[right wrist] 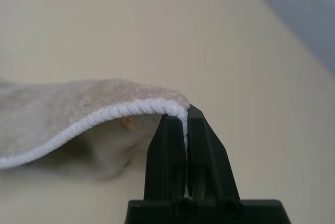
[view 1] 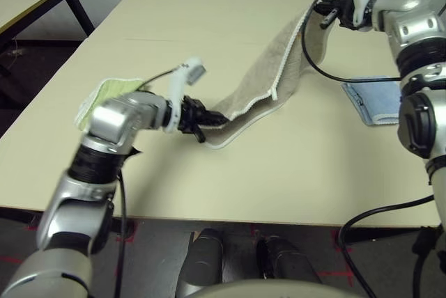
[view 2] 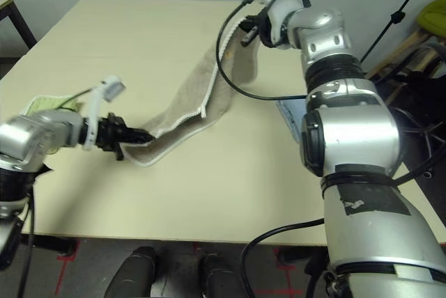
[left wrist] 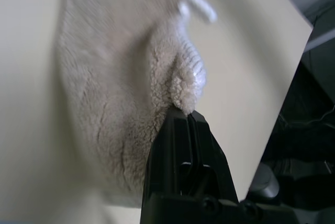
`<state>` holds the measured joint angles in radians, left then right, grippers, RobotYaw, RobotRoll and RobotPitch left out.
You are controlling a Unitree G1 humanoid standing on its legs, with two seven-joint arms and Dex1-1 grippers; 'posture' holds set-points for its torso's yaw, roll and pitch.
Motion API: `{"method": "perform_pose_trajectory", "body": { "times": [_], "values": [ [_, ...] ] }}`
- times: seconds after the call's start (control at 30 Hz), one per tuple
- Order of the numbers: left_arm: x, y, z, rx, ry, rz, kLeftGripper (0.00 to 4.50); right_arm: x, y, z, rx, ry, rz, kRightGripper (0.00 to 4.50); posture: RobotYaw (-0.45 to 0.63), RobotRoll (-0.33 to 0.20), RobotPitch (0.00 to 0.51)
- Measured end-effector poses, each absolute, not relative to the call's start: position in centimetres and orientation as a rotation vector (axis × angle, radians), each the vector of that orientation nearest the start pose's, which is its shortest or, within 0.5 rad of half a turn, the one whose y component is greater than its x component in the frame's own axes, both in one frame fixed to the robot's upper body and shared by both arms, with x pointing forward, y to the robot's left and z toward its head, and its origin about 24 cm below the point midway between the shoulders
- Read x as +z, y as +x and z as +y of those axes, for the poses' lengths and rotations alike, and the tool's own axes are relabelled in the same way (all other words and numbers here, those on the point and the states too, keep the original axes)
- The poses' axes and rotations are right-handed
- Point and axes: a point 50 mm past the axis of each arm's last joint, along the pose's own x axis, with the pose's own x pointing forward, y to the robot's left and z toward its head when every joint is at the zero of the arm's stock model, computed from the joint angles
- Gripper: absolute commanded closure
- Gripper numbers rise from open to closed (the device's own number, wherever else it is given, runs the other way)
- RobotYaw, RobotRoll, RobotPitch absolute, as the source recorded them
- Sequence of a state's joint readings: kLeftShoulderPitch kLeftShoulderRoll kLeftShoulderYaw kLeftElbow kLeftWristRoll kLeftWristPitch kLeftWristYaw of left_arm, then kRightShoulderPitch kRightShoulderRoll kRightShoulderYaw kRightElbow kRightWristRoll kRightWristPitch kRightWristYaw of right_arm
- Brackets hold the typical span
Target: Fold the towel and set it aside.
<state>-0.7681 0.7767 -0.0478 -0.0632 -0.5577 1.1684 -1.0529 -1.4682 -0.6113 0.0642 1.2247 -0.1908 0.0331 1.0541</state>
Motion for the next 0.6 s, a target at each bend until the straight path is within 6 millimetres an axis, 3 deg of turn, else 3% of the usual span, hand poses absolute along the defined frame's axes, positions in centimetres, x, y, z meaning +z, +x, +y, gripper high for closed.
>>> {"method": "perform_pose_trajectory", "body": {
  "times": [0.2, 0.37, 0.47, 0.6],
  "values": [
    [23.6, 32.4, 22.1, -0.915, 0.085, 0.415, 4.47, 26.9, 39.5, -22.3, 0.835, -0.618, 0.256, 4.5, 0.2, 0.0, 0.087],
    [25.6, 36.9, 23.4, -0.677, 0.175, 0.215, 4.47, 26.4, 40.7, -21.4, 0.678, -0.633, 0.17, 4.5, 0.21, 0.0, 0.083],
    [27.1, 38.8, 23.7, -0.543, 0.224, 0.078, 4.47, 27.9, 41.2, -21.2, 0.543, -0.629, 0.042, 4.5, 0.2, 0.0, 0.081],
    [30.7, 39.3, 24.7, -0.401, 0.286, -0.176, 4.47, 32.8, 40.8, -21.4, 0.394, -0.586, -0.204, 4.5, 0.21, 0.0, 0.082]
  ]
}}
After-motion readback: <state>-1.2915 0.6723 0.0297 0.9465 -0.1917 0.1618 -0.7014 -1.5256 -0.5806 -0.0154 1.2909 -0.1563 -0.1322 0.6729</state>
